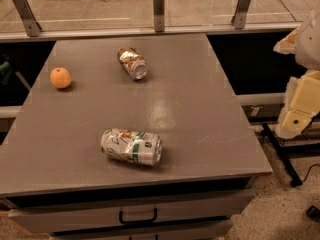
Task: Place orange can upright
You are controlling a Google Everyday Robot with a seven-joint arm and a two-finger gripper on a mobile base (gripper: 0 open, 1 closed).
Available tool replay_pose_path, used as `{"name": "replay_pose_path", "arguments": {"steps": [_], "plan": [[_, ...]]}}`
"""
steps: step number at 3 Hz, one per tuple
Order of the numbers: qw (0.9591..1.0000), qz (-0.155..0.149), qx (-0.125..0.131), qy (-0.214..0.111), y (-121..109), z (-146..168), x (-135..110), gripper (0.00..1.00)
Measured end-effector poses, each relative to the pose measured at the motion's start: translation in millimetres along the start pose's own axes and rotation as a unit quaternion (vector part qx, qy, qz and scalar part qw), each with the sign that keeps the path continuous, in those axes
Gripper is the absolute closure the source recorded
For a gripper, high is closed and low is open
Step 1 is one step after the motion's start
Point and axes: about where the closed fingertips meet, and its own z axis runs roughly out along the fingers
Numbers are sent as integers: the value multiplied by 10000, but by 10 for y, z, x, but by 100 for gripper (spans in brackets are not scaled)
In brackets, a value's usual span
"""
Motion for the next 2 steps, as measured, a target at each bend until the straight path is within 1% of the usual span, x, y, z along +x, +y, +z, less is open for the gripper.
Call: {"name": "replay_pose_path", "arguments": {"steps": [1, 2], "plan": [[10000, -1, 1, -1, -1, 0, -1, 0], [9992, -295, 59, -270, -194, 112, -287, 0]]}}
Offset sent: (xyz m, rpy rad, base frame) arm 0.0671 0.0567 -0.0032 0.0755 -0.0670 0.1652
